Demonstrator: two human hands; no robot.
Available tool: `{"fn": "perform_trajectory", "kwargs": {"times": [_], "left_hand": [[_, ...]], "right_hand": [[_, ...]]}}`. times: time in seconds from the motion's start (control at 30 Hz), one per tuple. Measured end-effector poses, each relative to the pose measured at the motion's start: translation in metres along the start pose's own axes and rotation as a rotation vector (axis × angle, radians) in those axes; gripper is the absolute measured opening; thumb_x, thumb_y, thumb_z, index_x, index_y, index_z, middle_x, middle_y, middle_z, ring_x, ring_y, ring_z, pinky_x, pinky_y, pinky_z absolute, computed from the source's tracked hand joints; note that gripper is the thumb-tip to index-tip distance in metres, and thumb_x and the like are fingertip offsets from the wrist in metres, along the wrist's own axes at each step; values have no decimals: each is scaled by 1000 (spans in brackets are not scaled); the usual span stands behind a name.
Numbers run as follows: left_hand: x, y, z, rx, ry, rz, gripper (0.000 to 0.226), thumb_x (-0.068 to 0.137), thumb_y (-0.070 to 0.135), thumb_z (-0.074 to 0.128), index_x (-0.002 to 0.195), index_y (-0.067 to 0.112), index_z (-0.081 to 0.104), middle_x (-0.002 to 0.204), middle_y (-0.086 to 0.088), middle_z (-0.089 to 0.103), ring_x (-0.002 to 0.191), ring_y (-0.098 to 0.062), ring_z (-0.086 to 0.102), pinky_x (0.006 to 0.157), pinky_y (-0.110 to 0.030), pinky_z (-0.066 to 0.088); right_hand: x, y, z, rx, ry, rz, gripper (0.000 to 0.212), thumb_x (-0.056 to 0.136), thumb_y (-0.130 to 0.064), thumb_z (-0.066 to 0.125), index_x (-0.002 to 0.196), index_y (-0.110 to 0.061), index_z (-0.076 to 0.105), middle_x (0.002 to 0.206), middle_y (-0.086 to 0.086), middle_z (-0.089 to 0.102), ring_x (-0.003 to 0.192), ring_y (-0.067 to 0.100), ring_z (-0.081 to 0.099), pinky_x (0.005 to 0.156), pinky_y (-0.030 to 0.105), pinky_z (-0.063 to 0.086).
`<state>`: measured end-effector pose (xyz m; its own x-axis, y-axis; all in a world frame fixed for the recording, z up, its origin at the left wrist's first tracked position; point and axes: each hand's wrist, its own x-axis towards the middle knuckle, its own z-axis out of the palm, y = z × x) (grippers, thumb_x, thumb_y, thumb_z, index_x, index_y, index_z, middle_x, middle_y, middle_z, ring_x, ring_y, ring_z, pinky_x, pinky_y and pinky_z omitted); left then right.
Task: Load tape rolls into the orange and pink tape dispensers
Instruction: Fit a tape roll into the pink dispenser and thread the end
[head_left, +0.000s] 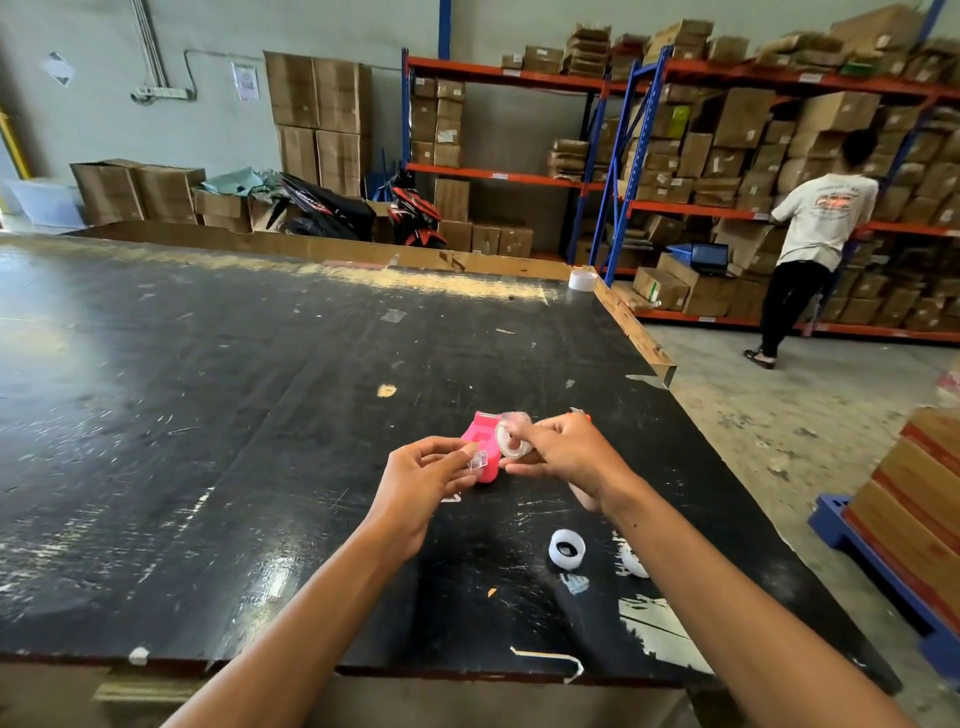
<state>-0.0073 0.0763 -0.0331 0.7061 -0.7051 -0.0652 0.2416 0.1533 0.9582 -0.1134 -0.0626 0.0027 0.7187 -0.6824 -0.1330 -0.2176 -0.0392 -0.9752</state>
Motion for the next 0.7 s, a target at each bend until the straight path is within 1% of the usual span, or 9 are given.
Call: {"fn": "perform_trajectory", "kwargs": {"times": [0.13, 0.2, 0.27, 0.37, 0.43, 0.5, 0.57, 0.63, 0.7], "left_hand": [[-1, 4, 1, -52, 1, 17, 17, 84, 6, 72, 98, -3, 71, 84, -17, 74, 69, -16, 74, 69, -21, 61], [-2, 6, 2, -72, 3, 14, 16, 83, 6, 72, 97, -3, 70, 83, -17, 74, 68, -16, 74, 66, -20, 60], [-3, 7, 4, -77, 1, 12, 16, 83, 6, 72, 96, -2, 69, 83, -17, 74, 69, -18, 74, 66, -21, 60], [-4, 7, 5, -61, -1, 18, 16, 83, 6, 71, 96, -2, 68, 83, -16, 75, 70, -19, 75, 64, -20, 59], [-5, 7, 7, -57, 3, 21, 15, 84, 5, 71, 96, -3, 68, 80, -15, 75, 67, -17, 75, 61, -19, 58], [-5, 7, 8, -59, 9, 23, 15, 83, 5, 71, 96, -3, 68, 79, -14, 75, 66, -17, 75, 60, -18, 58], [-5, 6, 8, -73, 11, 22, 13, 83, 4, 71, 95, -2, 69, 77, -13, 76, 66, -17, 75, 60, -18, 57], [-5, 6, 9, -87, 7, 19, 11, 84, 2, 70, 93, -2, 70, 74, -11, 76, 65, -17, 75, 59, -17, 57], [-5, 6, 9, -92, 1, 22, 9, 84, 2, 70, 92, -1, 70, 75, -12, 76, 66, -18, 75, 59, -18, 57]], "right_hand": [[-3, -4, 4, 87, -19, -10, 52, 90, -28, 63, 102, 23, 60, 100, 30, 71, 82, 25, 74, 75, 28, 62], [-6, -5, 4, 73, -58, -35, 57, 88, -31, 65, 104, 23, 59, 99, 32, 69, 88, 28, 72, 79, 30, 61], [-11, -8, 6, 85, -103, -20, 51, 88, -34, 64, 101, 15, 66, 104, 30, 70, 98, 31, 71, 88, 36, 58], [-18, -14, 7, 164, -126, 25, 39, 93, -35, 54, 90, 0, 70, 92, 20, 73, 91, 29, 71, 91, 38, 56], [-18, -16, 7, 205, -115, 48, 47, 95, -39, 46, 91, 3, 68, 92, 22, 70, 90, 30, 68, 89, 38, 57], [-18, -17, 5, 231, -138, 85, 57, 96, -39, 39, 98, 11, 66, 97, 26, 67, 95, 34, 65, 88, 37, 56], [-19, -16, 4, 261, -176, 98, 53, 95, -31, 35, 99, 13, 65, 100, 29, 67, 99, 36, 65, 93, 39, 54], [-21, -15, 2, 263, -194, 81, 40, 93, -18, 37, 92, 9, 66, 102, 28, 69, 101, 36, 66, 97, 40, 53], [-20, -13, 1, 184, -207, 40, 30, 93, -7, 42, 86, 5, 68, 104, 26, 70, 101, 32, 68, 96, 36, 54]]}}
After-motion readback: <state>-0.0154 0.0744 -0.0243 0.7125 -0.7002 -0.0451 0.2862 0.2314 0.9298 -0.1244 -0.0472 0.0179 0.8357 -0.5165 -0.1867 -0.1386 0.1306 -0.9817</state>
